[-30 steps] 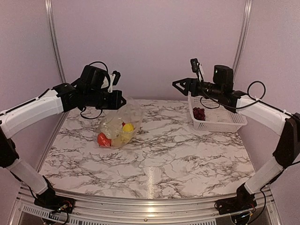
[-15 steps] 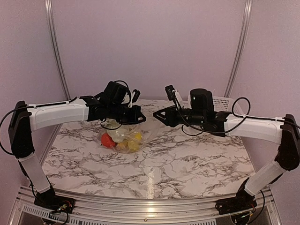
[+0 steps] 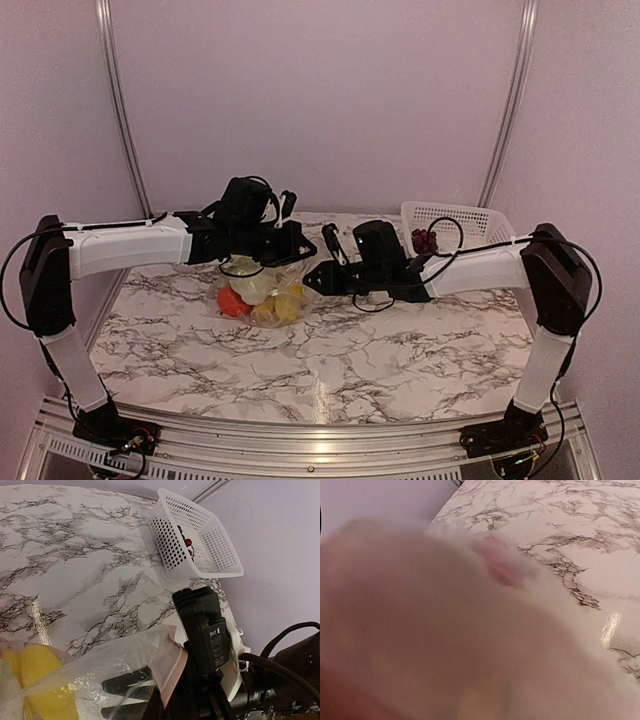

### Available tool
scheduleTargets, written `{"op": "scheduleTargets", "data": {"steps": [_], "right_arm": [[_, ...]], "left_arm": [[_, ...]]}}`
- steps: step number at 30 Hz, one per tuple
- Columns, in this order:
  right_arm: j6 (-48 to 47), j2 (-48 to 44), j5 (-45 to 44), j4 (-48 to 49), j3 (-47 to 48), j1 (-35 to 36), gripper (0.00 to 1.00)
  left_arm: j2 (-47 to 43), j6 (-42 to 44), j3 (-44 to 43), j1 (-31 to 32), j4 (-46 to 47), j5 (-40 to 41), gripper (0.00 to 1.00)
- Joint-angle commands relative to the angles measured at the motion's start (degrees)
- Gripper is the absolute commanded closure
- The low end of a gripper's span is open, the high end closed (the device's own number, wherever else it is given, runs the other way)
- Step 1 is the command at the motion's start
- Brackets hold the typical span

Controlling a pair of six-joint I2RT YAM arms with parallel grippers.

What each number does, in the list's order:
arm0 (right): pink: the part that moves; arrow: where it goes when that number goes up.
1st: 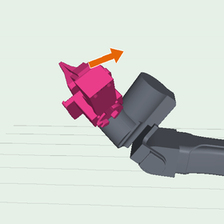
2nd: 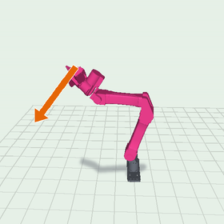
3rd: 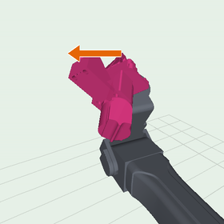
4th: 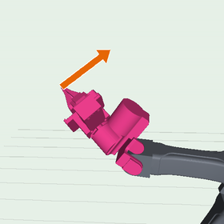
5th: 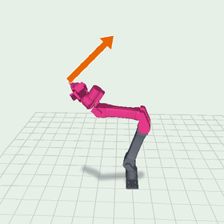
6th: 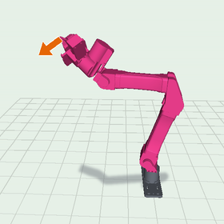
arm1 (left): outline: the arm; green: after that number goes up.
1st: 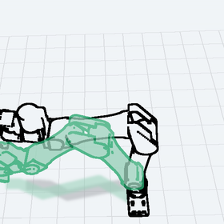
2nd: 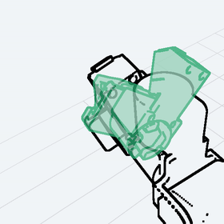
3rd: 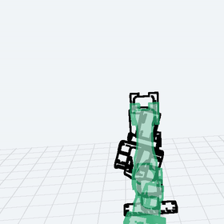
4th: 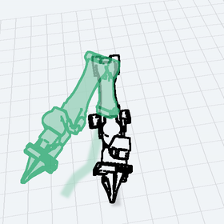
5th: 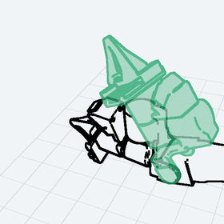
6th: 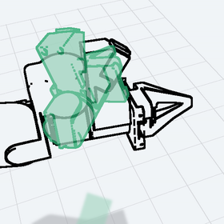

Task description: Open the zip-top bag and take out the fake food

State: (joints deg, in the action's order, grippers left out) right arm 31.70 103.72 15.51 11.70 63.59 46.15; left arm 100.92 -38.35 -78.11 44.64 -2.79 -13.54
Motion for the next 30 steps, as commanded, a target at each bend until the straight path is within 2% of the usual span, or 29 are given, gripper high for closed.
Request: {"op": "scheduleTargets", "data": {"steps": [1,10,23,30], "right_arm": [[8.3,4.7,-0.1,1.3,5.6,0.6,0.71],[14.5,13.9,2.4,0.8,9.9,0.5,0.61],[13.4,21.0,3.5,-1.7,13.6,1.9,0.27],[11.3,24.5,-4.1,-10.8,17.8,3.2,0.26]], "left_arm": [[1.0,-5.1,3.2,-1.3,6.1,-1.0,1.0],[0.6,-10.4,8.9,-3.5,12.6,-2.6,1.0],[2.5,-13.4,12.0,-4.6,15.9,-4.2,1.0],[2.9,-13.5,11.9,-4.7,15.6,-4.5,1.0]]}}
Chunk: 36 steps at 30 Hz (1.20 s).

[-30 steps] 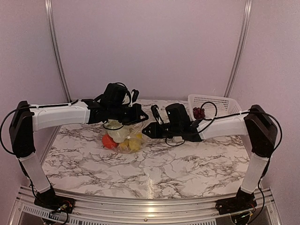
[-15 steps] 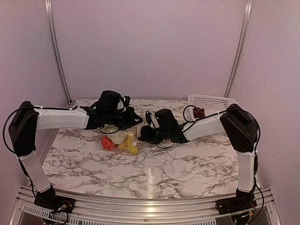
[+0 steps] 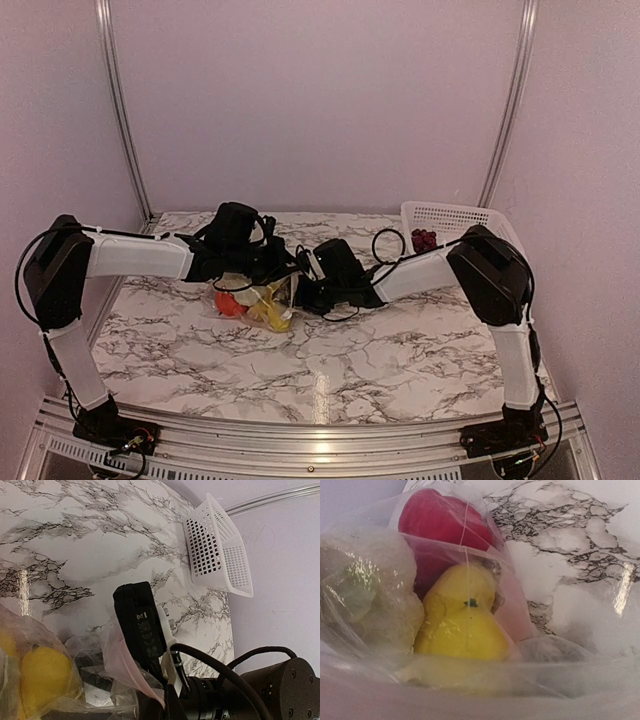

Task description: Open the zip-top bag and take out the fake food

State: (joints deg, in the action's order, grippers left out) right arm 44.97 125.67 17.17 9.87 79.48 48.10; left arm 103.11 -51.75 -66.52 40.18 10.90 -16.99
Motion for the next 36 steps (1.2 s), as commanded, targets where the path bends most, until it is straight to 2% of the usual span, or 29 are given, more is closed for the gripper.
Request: {"op": "scheduleTargets", "data": {"steps": [1,4,10,18,24,28,36], "right_arm": [[-2.5,2.4,-7.4,-10.5,2.0,1.0,0.25],[-3.4,1.1,-12.2,-16.2,1.7,0.5,0.26],[-5.4,-5.5,-19.5,-18.4,-3.6,-0.7,0.29],[-14.5,-11.8,-20.2,-19.2,-4.1,-0.9,0.3],[-22.9,-10.8,-16.3,-18.4,-3.3,0.7,0.3],[-25.2,-10.1,-13.6,-15.8,-4.5,2.4,0.27],[-25.5,-6.0,-19.3,-16.1,-7.4,3.4,0.21]], "left_arm": [[0.7,0.0,0.3,-0.2,1.7,-1.1,1.0],[0.2,0.9,0.5,-0.2,0.5,-0.8,1.0],[-1.1,2.2,1.5,-0.4,-1.3,0.3,1.0],[-0.3,2.6,1.5,-0.4,-1.7,0.3,1.0],[0.8,2.7,0.7,-0.4,-1.7,-0.9,1.0],[1.0,2.6,0.9,-0.4,-1.6,-1.5,1.0],[1.0,2.2,1.9,-0.4,-1.7,-1.4,1.0]]}}
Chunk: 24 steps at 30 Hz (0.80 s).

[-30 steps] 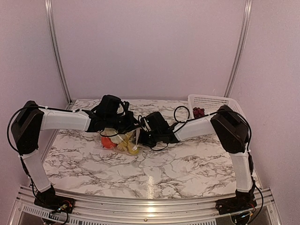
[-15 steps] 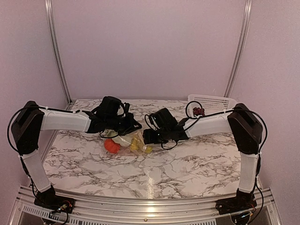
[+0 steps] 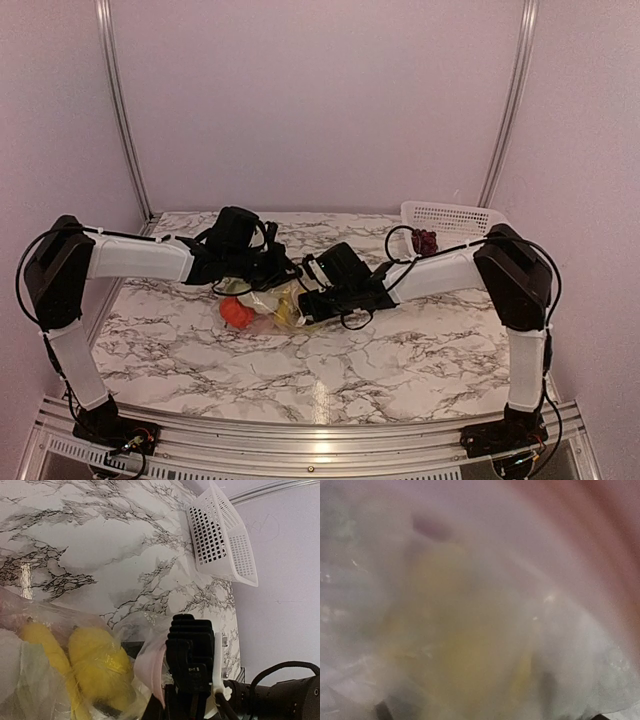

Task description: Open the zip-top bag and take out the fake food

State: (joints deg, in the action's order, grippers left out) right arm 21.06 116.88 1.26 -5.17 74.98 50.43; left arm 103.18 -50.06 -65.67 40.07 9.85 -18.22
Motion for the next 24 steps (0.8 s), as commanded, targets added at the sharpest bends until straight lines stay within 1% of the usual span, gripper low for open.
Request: {"op": "scheduleTargets", "data": {"steps": [1,3,4,6,7,9,13,18,21,24], "right_arm": [[-1.1,2.4,-4.3,-0.8,-4.2,1.1,0.21],[-0.8,0.5,-6.1,-0.5,-6.3,1.0,0.26],[-0.6,-0.6,-6.6,-0.2,-7.0,0.9,0.3],[-0.4,-2.7,-7.2,0.1,-7.6,0.6,0.44],[-0.4,-3.9,-7.0,0.2,-7.4,0.5,0.49],[-1.0,-6.2,-6.4,0.1,-5.6,0.5,0.54],[-1.6,-9.3,-4.5,-0.6,-1.6,0.5,0.57],[-2.0,-10.7,-2.1,-3.2,1.5,0.2,0.59],[-1.6,-12.0,-0.9,-5.6,1.6,0.0,0.6],[-0.8,-14.4,1.1,-7.1,-0.4,0.0,0.6]], "left_arm": [[0.9,0.4,1.1,-0.3,-0.8,-0.2,1.0],[0.6,0.7,1.4,-0.3,-0.8,-0.1,1.0],[0.5,0.8,1.5,-0.3,-0.9,-0.1,1.0],[0.4,1.3,1.6,-0.3,-0.9,-0.1,1.0],[0.5,1.6,1.6,-0.3,-1.1,-0.1,1.0],[0.6,2.4,1.5,-0.2,-1.4,-0.4,1.0],[0.6,4.4,0.8,0.2,-3.4,-0.3,1.0],[0.0,6.4,0.3,0.3,-6.2,1.4,1.0],[-0.5,6.6,0.4,0.2,-7.6,2.9,1.0],[-0.7,6.6,0.3,0.0,-8.4,3.9,1.0]]}}
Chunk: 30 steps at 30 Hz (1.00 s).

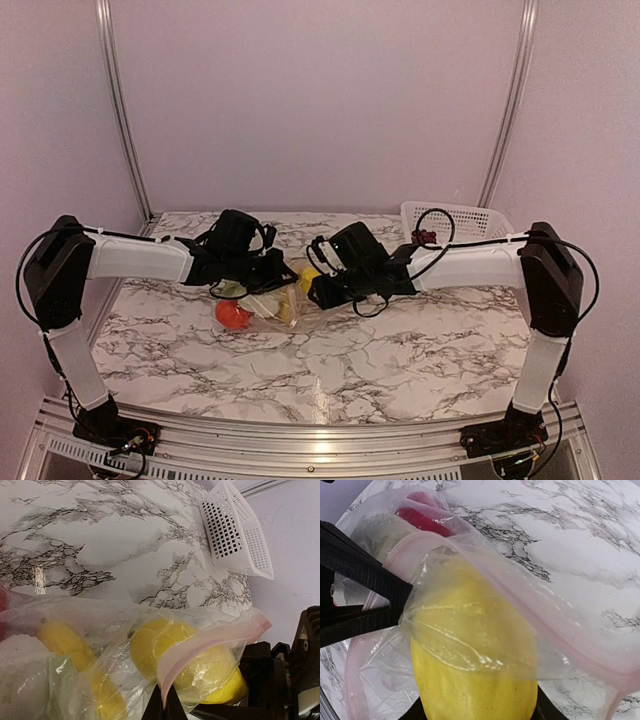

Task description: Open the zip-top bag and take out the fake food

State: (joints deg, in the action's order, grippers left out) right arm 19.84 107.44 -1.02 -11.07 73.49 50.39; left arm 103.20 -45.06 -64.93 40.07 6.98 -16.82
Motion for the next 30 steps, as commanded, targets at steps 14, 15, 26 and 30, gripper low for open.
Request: {"op": "scheduleTargets", "data": {"steps": [14,15,26,30], "right_arm": [[-1.7,-20.9,15.8,0.6,-13.4,0.0,0.62],[-1.8,-22.3,15.9,0.6,-14.0,-0.2,0.62],[-5.2,-28.6,18.1,-0.8,-10.9,-20.8,0.61],[-3.7,-26.0,19.9,1.1,-8.6,-33.1,0.61]], "left_arm": [[0.9,2.2,-2.1,-0.3,-6.9,2.8,1.0],[1.0,2.2,-2.2,-0.3,-6.9,2.7,1.0],[1.6,1.8,-3.2,-0.3,-6.9,2.3,1.0],[1.7,1.3,-3.2,-0.3,-6.9,2.0,1.0]]}}
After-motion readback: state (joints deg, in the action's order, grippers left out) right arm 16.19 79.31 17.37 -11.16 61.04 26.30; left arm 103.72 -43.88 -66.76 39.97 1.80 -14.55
